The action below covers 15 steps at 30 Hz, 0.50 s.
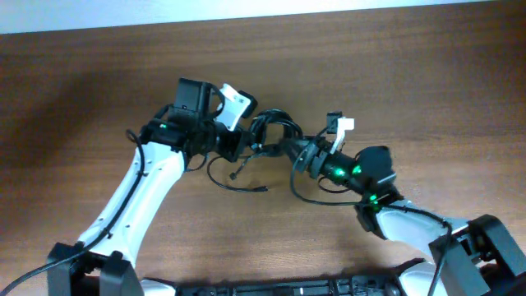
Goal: Untangle cables
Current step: 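Lift the bundle with both grippers and pull loops apart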
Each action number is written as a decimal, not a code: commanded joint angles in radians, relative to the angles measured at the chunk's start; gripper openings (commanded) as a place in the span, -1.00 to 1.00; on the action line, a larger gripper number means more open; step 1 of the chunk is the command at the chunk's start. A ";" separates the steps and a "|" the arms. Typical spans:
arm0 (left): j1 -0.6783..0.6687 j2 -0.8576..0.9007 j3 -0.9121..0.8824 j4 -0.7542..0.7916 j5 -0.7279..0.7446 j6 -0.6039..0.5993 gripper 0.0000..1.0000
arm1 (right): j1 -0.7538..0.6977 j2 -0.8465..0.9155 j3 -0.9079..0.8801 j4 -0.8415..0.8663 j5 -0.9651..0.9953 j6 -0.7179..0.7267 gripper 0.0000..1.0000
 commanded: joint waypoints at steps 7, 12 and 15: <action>-0.070 -0.010 -0.003 0.021 0.159 0.025 -1.00 | 0.117 0.014 0.068 -0.061 0.253 0.020 -0.07; -0.071 -0.010 -0.003 0.025 0.230 0.042 -1.00 | 0.118 0.019 0.091 -0.057 0.234 0.021 -0.88; -0.071 -0.010 -0.003 0.026 0.120 0.041 -1.00 | 0.114 0.019 0.092 -0.047 0.134 0.021 -0.92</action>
